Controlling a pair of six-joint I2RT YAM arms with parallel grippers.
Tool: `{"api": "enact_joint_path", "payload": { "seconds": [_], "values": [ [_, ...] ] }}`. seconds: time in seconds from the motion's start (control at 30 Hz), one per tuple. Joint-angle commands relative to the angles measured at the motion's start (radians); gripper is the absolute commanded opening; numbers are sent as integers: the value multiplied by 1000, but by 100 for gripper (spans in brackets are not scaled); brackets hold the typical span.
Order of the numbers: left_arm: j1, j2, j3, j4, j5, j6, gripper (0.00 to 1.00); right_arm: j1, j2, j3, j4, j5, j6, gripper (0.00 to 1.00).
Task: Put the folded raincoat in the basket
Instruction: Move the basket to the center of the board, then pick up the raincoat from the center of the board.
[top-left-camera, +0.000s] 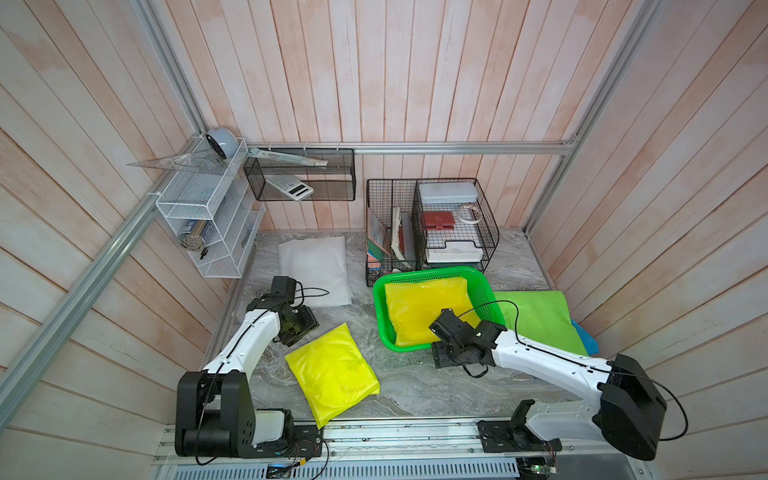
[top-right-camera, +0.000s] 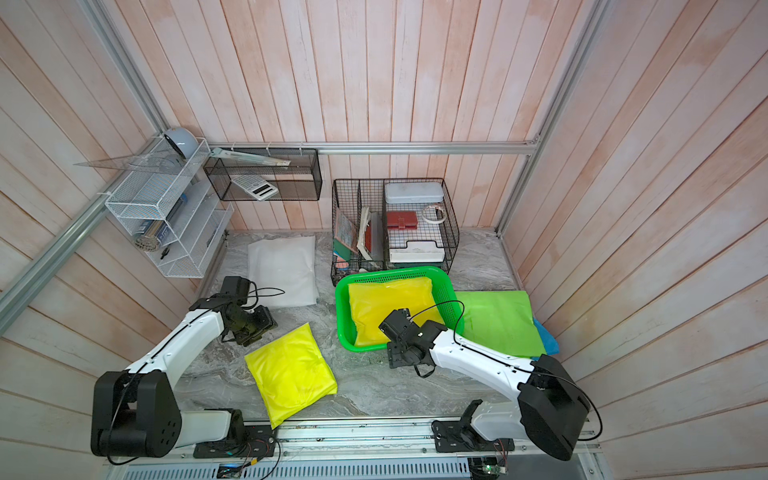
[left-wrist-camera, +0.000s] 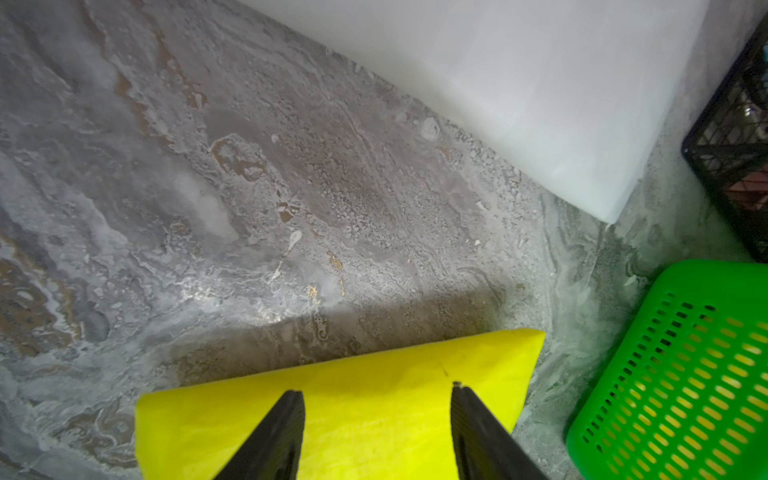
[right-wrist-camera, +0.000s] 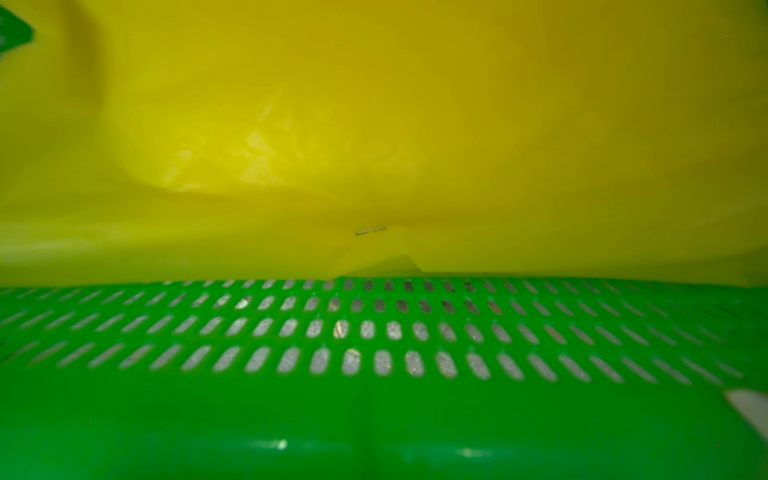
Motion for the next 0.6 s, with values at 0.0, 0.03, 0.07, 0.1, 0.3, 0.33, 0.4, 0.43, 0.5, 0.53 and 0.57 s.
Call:
{"api": "enact_joint_path", "payload": {
  "seconds": [0.0,0.03,0.07,0.1,0.3,0.33,0.4,0.43,0.5,0.53,0.57],
  "values": [
    [6,6,21,-17,-1,30,61,10,-39,59,-70,-76,-38,79],
    [6,7,27,-21,2,35,61,29,-67,58,-96,-78,-27,80],
    [5,7,31,-24,7,40,61,52,-100,53,-114,-68,-14,81],
    [6,7,33,-26,10,45,61,77,-129,48,-126,-59,3,82],
    [7,25,43,-41,33,65,61,255,-248,-26,-23,-111,208,80],
    [8,24,37,-37,28,61,61,298,-245,-36,21,-104,249,80],
    [8,24,33,-32,23,57,61,370,-214,-40,103,-80,315,80],
    [8,26,35,-35,16,51,61,400,-188,-39,146,-63,353,80],
    [8,32,37,-36,4,39,61,444,-133,-30,222,-41,415,80],
    [9,35,35,-29,7,30,61,464,-100,-24,269,-31,440,80],
    [10,37,30,-20,10,23,61,484,-69,-15,302,-12,458,79]
  ]
}}
